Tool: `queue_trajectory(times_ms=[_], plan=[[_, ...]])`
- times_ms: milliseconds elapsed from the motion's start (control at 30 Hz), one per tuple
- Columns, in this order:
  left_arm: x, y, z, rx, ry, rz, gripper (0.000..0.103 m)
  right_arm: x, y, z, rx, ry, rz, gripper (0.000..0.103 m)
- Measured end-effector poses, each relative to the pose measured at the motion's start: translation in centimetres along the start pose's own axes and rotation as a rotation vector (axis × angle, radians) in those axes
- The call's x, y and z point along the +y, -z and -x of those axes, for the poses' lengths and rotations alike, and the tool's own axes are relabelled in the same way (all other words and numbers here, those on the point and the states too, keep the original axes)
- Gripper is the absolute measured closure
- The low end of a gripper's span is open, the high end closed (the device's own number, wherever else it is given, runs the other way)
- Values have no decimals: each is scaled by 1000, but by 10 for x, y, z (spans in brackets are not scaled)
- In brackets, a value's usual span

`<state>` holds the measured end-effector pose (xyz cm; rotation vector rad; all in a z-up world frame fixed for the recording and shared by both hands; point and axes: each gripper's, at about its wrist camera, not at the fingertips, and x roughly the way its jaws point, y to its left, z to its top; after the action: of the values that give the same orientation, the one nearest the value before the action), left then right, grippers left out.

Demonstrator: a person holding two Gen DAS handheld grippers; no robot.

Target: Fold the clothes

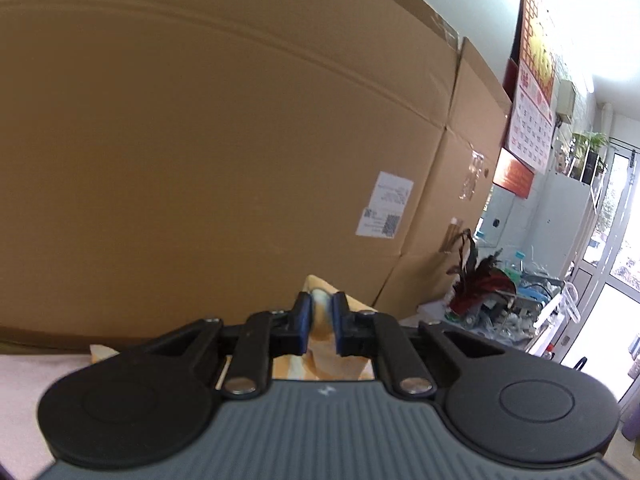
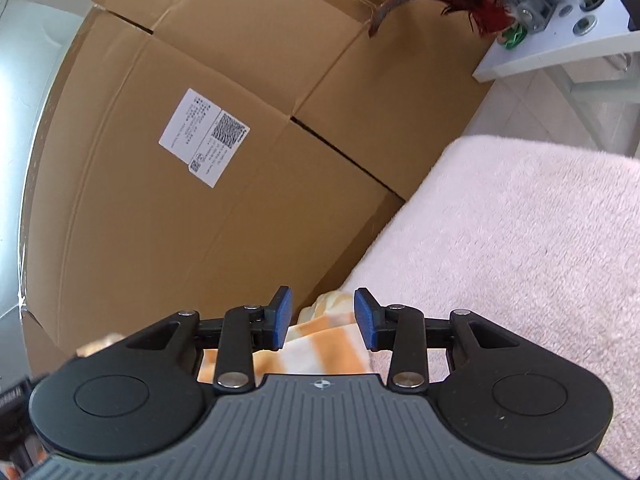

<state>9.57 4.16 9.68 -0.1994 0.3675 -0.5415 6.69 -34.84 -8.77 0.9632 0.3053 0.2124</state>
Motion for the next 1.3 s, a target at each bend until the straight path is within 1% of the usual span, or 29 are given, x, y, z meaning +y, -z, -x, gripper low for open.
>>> queue_trajectory(times_ms=[33,100,167,267,367,433,500,600,700,800,900,1100,1133,1233,1300], plan=[[4,-7,-2,10,-16,12,97,2,1,-1,13,-4,9,64],[11,-15,-4,32,-83,4,97,5,2,-4,48,-19,26,64],[21,-23,-1,23,-134,4,97,8,3,-7,81,-35,40,64],[35,-30,10,-10,-168,19,97,13,5,-8,109,-50,69,64],[45,-31,21,-33,-232,-4,97,18,6,-8,115,-57,102,63],[56,-33,30,-54,-254,17,97,21,6,-7,120,-67,118,62],[69,-33,34,-48,-274,37,97,23,6,-9,135,-64,132,62],[82,-25,38,-21,-313,34,97,27,7,-10,150,-57,163,62],[96,-16,50,-40,-324,53,97,29,9,-11,155,-52,193,62],[112,-4,63,-57,-305,77,97,29,11,-12,167,-44,204,62],[126,10,73,-82,-304,87,97,29,12,-15,178,-34,214,62],[162,37,85,-108,-287,172,97,31,15,-18,209,-17,231,61],[169,41,86,-112,-284,188,103,34,15,-17,220,-4,246,61],[178,50,87,-82,-274,195,103,48,19,-11,268,31,313,61],[183,56,87,-57,-266,197,103,61,26,-2,309,57,396,62]])
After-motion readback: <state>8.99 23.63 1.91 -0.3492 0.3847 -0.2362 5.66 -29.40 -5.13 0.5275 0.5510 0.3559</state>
